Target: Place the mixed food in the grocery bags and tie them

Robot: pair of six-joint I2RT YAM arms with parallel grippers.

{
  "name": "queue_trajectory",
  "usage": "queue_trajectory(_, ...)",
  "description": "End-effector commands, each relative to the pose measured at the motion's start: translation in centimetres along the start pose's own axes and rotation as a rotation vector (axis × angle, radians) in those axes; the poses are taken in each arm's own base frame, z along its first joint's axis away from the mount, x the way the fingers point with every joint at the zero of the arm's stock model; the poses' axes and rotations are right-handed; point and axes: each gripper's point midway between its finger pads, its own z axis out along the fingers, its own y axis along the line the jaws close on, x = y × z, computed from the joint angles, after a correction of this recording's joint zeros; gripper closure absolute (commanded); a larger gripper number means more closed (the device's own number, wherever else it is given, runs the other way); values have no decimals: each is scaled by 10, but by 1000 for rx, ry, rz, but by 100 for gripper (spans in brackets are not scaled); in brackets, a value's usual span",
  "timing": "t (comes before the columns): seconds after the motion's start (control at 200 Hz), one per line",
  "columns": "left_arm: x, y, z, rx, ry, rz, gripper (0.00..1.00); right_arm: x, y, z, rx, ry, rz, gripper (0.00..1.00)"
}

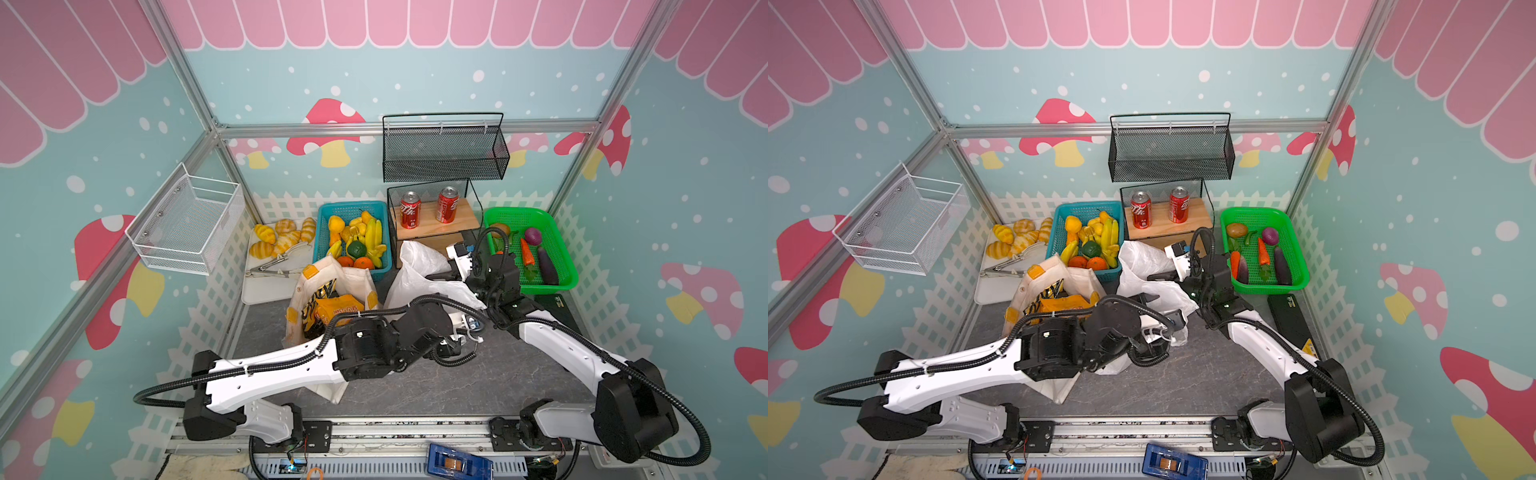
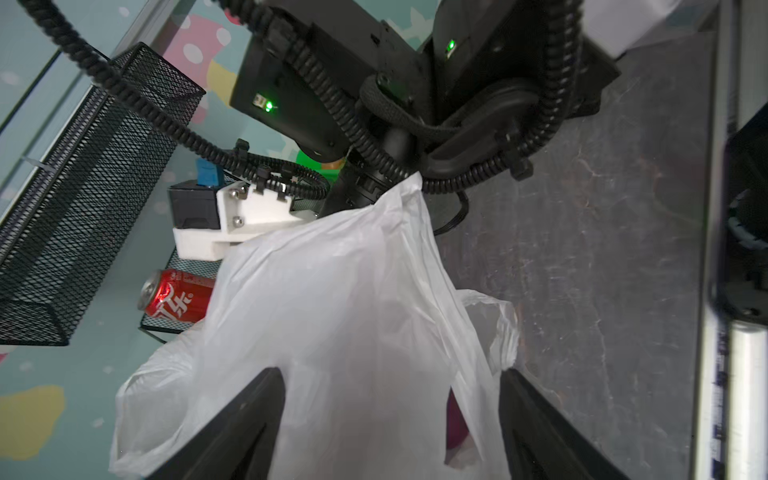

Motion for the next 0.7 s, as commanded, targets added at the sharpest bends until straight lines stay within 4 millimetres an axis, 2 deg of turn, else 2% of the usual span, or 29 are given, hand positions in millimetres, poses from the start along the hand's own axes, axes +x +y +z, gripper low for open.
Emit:
queue_trajectory(0.0,-9,31,5,-206,26,114,19,-8,5,1,-32,-2,2,100)
queue_trajectory(0.1,-10,39,13,-303,35,150,29,-8,3,0,-30,-3,-1,100)
queue_trajectory(0.235,-4,48,15,-380,11,152,60,-12,-1,-11,-5,-25,-20,98)
queue_trajectory(0.295,0,54,11,-389,2,116,78,-16,-5,-19,31,-45,-39,97)
queue_trajectory(0.345,5,60,6,-387,-10,65,87,-20,-9,-28,82,-69,-63,96)
queue_trajectory(0.48,19,72,-15,-292,-115,-151,100,-30,-9,-55,220,-145,-207,82)
queue_trajectory(0.56,32,82,-31,-191,-219,-364,100,-31,-4,-68,312,-171,-321,72)
queue_trajectory(0.69,53,94,-53,-45,-401,-622,100,-27,15,-64,420,-154,-501,56)
